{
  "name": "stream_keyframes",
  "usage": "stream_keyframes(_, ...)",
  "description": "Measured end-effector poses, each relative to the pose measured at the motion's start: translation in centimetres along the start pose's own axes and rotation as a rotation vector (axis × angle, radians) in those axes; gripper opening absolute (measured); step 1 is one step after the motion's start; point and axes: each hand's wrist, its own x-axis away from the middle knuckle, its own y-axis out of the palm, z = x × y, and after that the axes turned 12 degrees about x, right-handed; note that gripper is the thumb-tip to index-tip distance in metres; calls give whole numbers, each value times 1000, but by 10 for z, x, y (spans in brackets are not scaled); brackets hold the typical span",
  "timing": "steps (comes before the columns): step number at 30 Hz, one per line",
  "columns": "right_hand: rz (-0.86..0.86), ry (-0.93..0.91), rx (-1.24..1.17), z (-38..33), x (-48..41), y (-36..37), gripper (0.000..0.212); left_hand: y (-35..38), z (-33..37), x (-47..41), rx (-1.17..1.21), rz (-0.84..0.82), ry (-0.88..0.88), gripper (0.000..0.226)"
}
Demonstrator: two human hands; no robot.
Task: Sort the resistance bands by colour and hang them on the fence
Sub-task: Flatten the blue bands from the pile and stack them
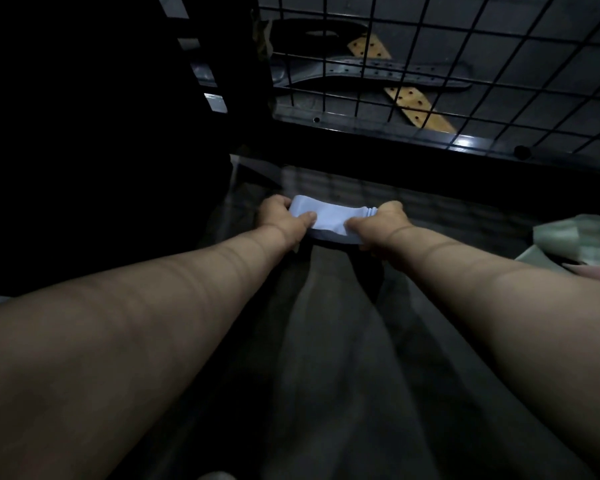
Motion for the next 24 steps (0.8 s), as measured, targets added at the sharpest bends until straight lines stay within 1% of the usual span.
stream_keyframes(3, 29, 12, 35, 4, -5, -7, 69, 5, 6, 2, -22, -41, 5, 38)
stream_keyframes(6, -8, 42, 31, 8, -8, -13, 75, 6, 10, 0, -109, -64, 14, 44)
stream_keyframes(8, -15, 56, 75, 6, -7, -12, 77, 7, 10, 0, -143, -63, -5, 48)
stream_keyframes(10, 30, 79, 163, 2, -3, -12, 77, 12, 10, -1, -174, -67, -42, 54)
stream_keyframes(12, 99, 98, 256, 0, 2, -14, 83, 15, 13, -1, -222, -86, -78, 61)
stream_keyframes(14, 103, 65, 260, 4, 7, -14, 90, 13, 14, -2, -287, -86, -79, 65)
stream_keyframes(17, 56, -41, 162, 15, 19, -17, 95, 10, 19, 6, -346, -42, -58, 69)
stream_keyframes(19, 69, -72, 100, 25, 31, -24, 90, 14, 22, 16, -400, -30, -2, 73)
stream_keyframes(21, 79, -85, 111, 41, 44, -30, 78, 18, 24, 27, -480, -16, 71, 78)
stream_keyframes(23, 99, -115, 220, 72, 56, -41, 69, 29, 28, 38, -516, 6, 142, 81)
stream_keyframes(24, 107, -149, 316, 91, 63, -49, 65, 35, 30, 42, -520, 19, 181, 81)
